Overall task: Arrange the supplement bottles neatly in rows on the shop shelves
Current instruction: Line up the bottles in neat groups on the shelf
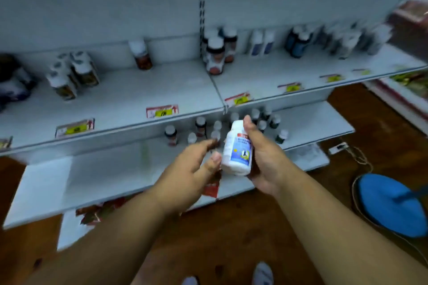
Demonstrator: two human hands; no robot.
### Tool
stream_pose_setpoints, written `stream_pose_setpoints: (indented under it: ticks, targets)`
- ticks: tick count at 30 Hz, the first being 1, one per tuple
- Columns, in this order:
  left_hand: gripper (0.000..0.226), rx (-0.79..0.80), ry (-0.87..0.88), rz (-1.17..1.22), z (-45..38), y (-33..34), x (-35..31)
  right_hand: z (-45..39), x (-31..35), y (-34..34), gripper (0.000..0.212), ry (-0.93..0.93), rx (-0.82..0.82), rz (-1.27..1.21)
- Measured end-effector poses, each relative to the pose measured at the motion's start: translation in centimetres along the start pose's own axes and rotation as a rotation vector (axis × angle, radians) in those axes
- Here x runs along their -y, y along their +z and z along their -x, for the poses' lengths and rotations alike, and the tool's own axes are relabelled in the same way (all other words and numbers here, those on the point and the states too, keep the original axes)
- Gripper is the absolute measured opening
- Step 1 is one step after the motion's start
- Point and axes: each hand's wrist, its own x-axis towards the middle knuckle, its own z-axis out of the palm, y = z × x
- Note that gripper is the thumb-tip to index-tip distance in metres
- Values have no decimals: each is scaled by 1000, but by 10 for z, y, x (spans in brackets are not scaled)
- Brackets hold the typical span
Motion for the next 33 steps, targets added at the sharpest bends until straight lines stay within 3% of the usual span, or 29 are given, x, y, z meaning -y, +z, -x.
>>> stream_pose_setpoints:
  ticks: [10, 16, 21, 24, 26, 33]
  targets:
    - [69, 43, 159, 127, -45, 52, -101, 54, 106, -79, 57, -355, -126, 22]
    - [82, -22, 154, 211, -104, 114, -141, 37, 161, -147, 40, -348, -86, 90]
    - [68, -76, 128, 212, -147, 143, -150, -2, 189, -186, 50, -283, -34, 117]
    - [73, -82, 85, 63, -181, 135, -138, -41, 201, -194, 60, -275, -42, 188]
    - [72, -104, 60, -103, -210, 124, -126, -75, 211, -196, 56, -318, -84, 271]
    - [92, -40, -30, -404, -337, 88, -82, -203, 244, -195, 7, -480, -139, 601]
